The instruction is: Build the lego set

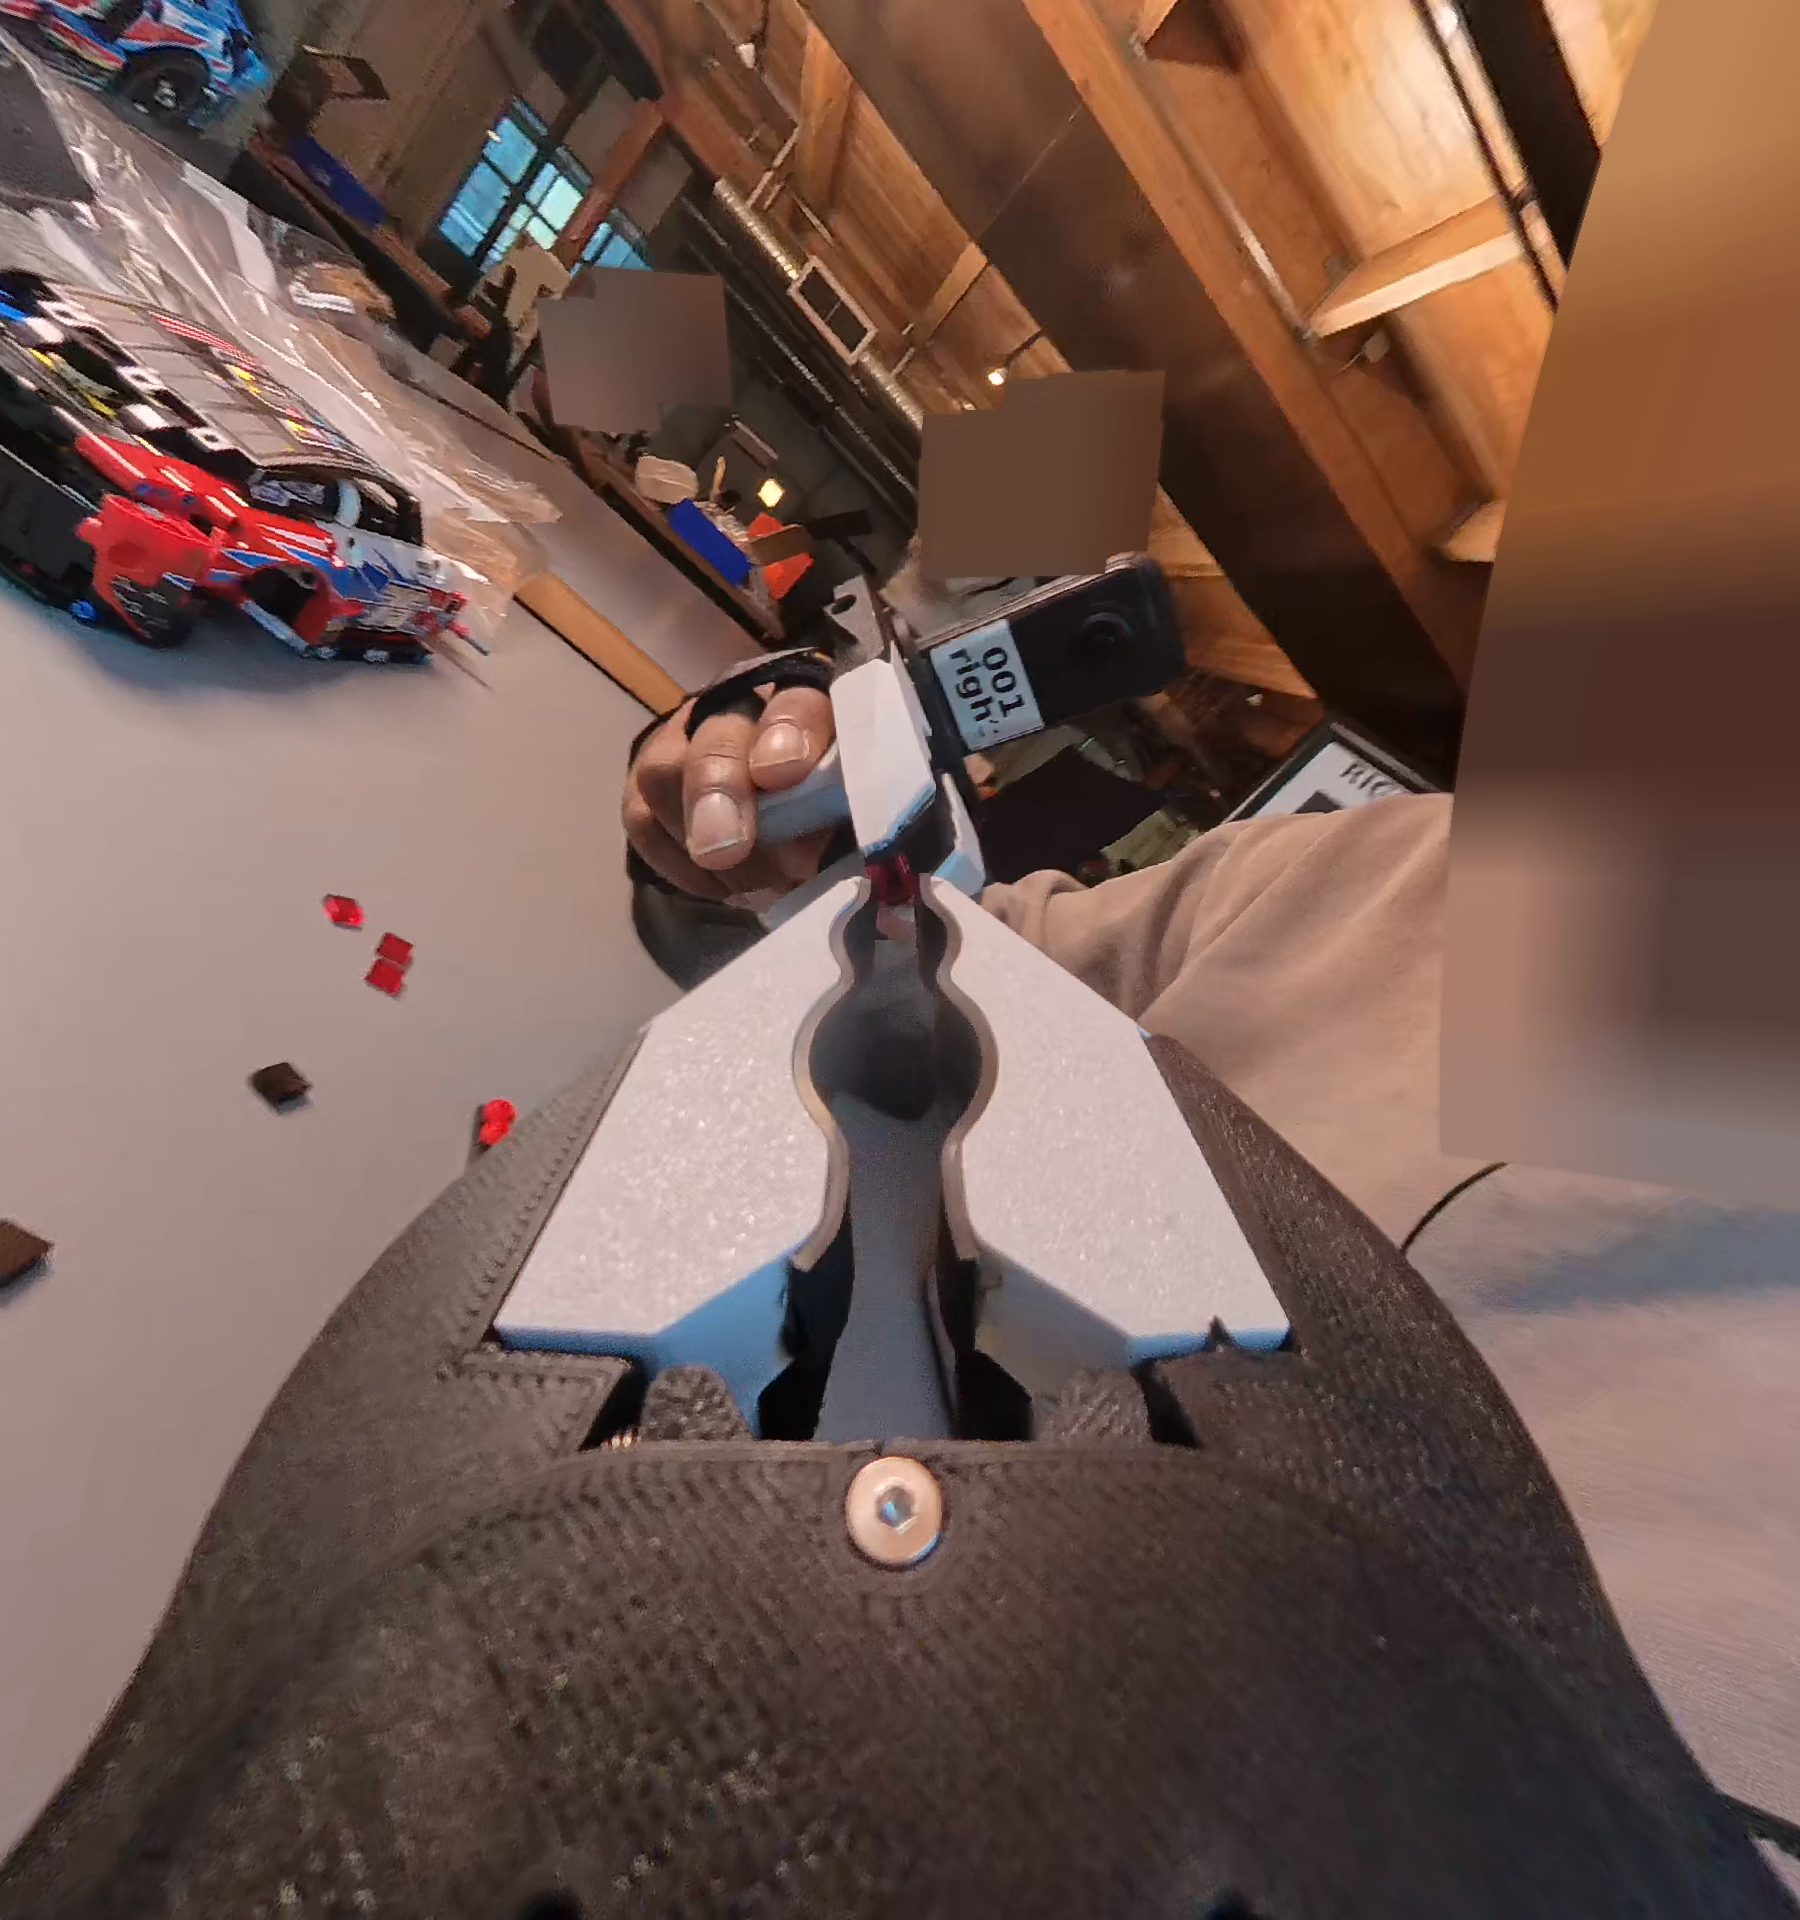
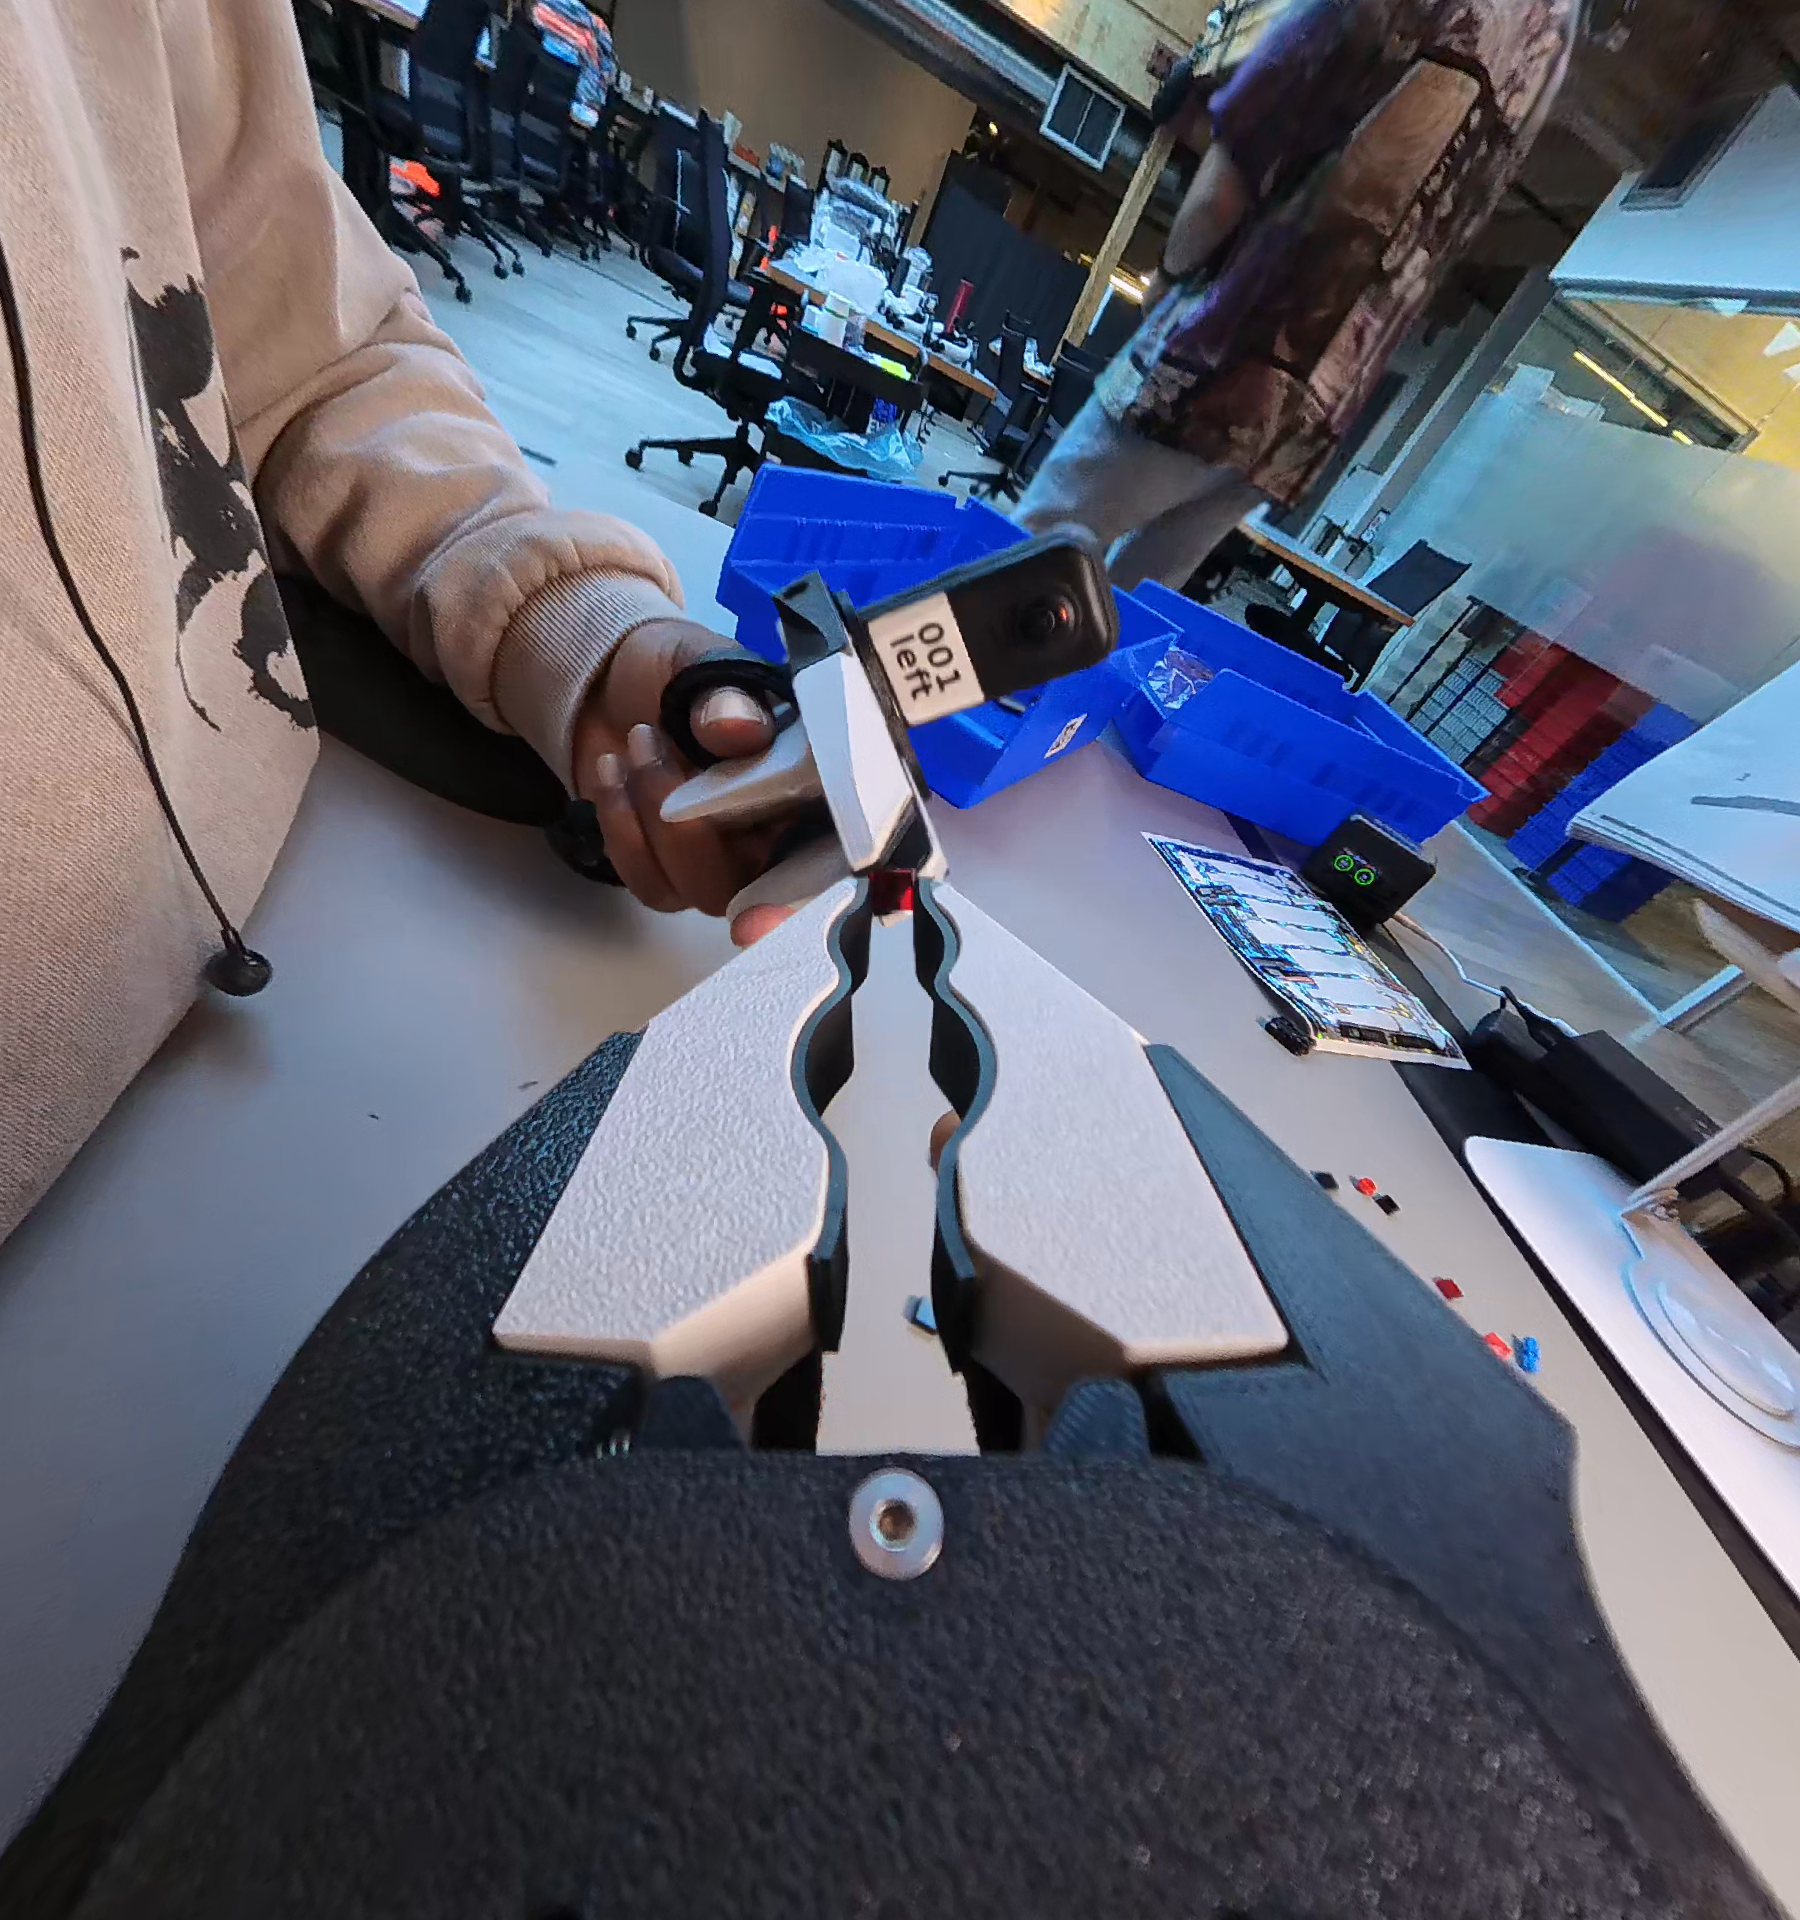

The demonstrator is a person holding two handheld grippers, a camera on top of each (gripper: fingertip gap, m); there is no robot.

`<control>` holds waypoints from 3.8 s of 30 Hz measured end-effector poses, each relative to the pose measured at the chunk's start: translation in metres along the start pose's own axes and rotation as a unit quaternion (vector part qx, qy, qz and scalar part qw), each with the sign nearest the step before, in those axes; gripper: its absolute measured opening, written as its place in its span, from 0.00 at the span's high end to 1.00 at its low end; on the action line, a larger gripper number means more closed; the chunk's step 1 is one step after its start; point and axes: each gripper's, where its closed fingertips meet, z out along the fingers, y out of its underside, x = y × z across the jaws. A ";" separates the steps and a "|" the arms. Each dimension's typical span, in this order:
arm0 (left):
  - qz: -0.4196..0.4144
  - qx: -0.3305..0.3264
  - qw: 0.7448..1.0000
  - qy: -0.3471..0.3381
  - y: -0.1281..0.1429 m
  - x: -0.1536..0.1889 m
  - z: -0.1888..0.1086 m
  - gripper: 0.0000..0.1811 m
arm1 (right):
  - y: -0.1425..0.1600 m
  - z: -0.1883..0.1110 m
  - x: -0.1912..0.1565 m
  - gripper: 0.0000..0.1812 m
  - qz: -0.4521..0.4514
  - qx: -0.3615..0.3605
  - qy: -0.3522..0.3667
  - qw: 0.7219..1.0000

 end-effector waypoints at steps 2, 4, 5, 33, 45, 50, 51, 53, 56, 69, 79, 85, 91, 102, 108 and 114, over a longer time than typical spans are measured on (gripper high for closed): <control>0.046 -0.015 0.998 -0.043 0.001 -0.007 -0.002 1.00 | 0.009 0.000 0.003 0.97 -0.008 -0.018 0.010 1.000; 0.090 -0.043 0.991 -0.085 0.005 -0.016 -0.003 1.00 | 0.018 0.001 0.003 0.97 -0.017 -0.037 0.012 0.999; 0.101 -0.053 0.989 -0.098 0.006 -0.018 -0.004 1.00 | 0.021 0.002 0.002 0.97 -0.019 -0.041 0.012 0.999; 0.321 -0.356 0.810 -0.339 0.030 -0.091 -0.075 0.97 | 0.052 0.002 0.008 0.94 -0.029 -0.111 0.017 0.993; 0.271 -0.452 0.787 -0.321 0.056 -0.101 -0.088 0.91 | 0.072 0.007 0.006 0.96 0.052 -0.156 -0.001 0.986; 0.259 -0.427 0.811 -0.306 0.051 -0.089 -0.090 0.83 | 0.081 0.022 0.000 0.96 0.099 -0.211 -0.047 0.971; 0.257 -0.417 0.815 -0.308 0.048 -0.087 -0.093 0.83 | 0.086 0.026 -0.001 0.96 0.108 -0.233 -0.059 0.965; 0.256 -0.395 0.820 -0.325 0.038 -0.087 -0.102 0.83 | 0.097 0.035 -0.002 0.96 0.135 -0.286 -0.075 0.946; 0.249 -0.363 0.828 -0.346 0.031 -0.091 -0.116 0.83 | 0.103 0.053 -0.013 0.94 0.174 -0.338 -0.114 0.918; 0.266 -0.328 0.833 -0.357 0.023 -0.089 -0.124 0.87 | 0.120 0.084 -0.022 0.92 0.036 -0.369 -0.286 0.884; 0.264 -0.323 0.838 -0.352 0.024 -0.087 -0.123 0.89 | 0.121 0.082 -0.024 0.94 0.028 -0.369 -0.320 0.872; 0.262 -0.318 0.852 -0.322 0.030 -0.080 -0.111 0.87 | 0.107 0.075 -0.014 0.97 0.038 -0.340 -0.292 0.893; 0.263 -0.333 0.867 -0.262 0.054 -0.071 -0.078 0.84 | 0.087 0.002 0.009 0.97 0.090 -0.338 -0.219 0.911; 0.301 -0.391 0.832 -0.253 0.083 -0.084 -0.041 0.86 | 0.117 -0.021 -0.023 0.97 0.116 -0.358 -0.193 0.906; 0.313 -0.390 0.826 -0.261 0.083 -0.086 -0.039 0.89 | 0.123 -0.021 -0.026 0.97 0.124 -0.365 -0.200 0.901; 0.327 -0.389 0.819 -0.266 0.081 -0.088 -0.038 0.97 | 0.123 -0.021 -0.027 0.97 0.100 -0.384 -0.214 0.893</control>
